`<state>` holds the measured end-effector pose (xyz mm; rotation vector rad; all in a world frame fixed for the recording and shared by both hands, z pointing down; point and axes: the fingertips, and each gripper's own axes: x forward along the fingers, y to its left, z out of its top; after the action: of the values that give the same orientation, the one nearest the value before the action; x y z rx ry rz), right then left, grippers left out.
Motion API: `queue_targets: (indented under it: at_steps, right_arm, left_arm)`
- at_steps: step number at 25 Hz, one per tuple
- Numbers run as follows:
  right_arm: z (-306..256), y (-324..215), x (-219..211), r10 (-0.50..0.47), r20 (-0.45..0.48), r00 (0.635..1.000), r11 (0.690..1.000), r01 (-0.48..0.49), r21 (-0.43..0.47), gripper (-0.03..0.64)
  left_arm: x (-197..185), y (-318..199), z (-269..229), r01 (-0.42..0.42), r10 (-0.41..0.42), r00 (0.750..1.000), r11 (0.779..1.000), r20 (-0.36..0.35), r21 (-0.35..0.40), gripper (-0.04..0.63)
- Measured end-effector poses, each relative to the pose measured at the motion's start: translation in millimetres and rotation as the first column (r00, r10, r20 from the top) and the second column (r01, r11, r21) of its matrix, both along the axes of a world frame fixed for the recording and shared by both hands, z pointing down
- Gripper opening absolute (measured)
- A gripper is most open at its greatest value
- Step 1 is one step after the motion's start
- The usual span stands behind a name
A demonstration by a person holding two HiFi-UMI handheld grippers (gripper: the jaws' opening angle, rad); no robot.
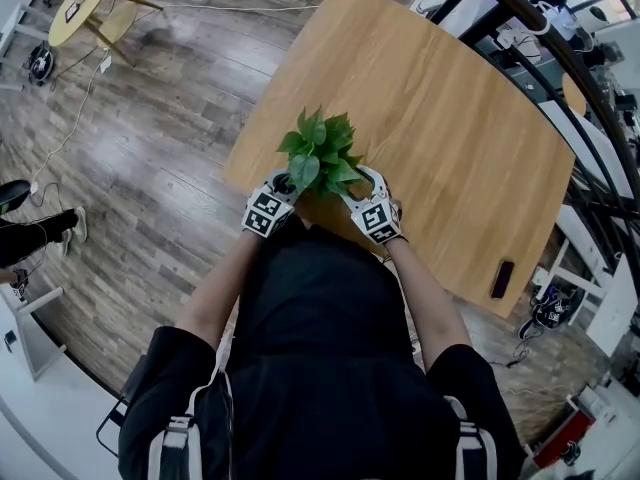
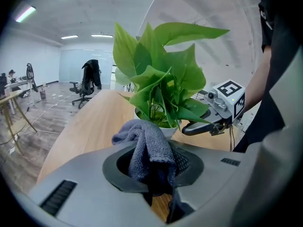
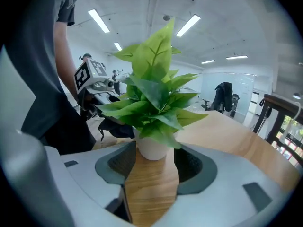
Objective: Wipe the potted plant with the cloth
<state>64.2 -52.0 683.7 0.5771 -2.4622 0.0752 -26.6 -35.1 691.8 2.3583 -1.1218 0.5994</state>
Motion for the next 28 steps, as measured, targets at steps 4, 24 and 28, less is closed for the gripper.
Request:
queue_targets:
  at_steps: [4,24,28]
  right_arm:
    - [-7,-6,-8,-0.043,-0.001,0.999,0.999,0.043,0.03,0.236]
    - [-12,18,-24,-0.071,0.035,0.997,0.997,0.071,-0.02,0.236]
    - [-13,23,-26,-0.092,0.033,0.995,0.995,0.093,-0.036,0.236]
  left_arm:
    - [2,-1,2,-0.009,0.009,1.0,1.0,0.001,0.005,0.114]
    - [5,11,-2,-0.03,0.03,0.999,1.0,-0.021,-0.002,0.114]
    - [-5,3,-13,0.044,-0.045,0.995,0.999,-0.092,-0.016,0.114]
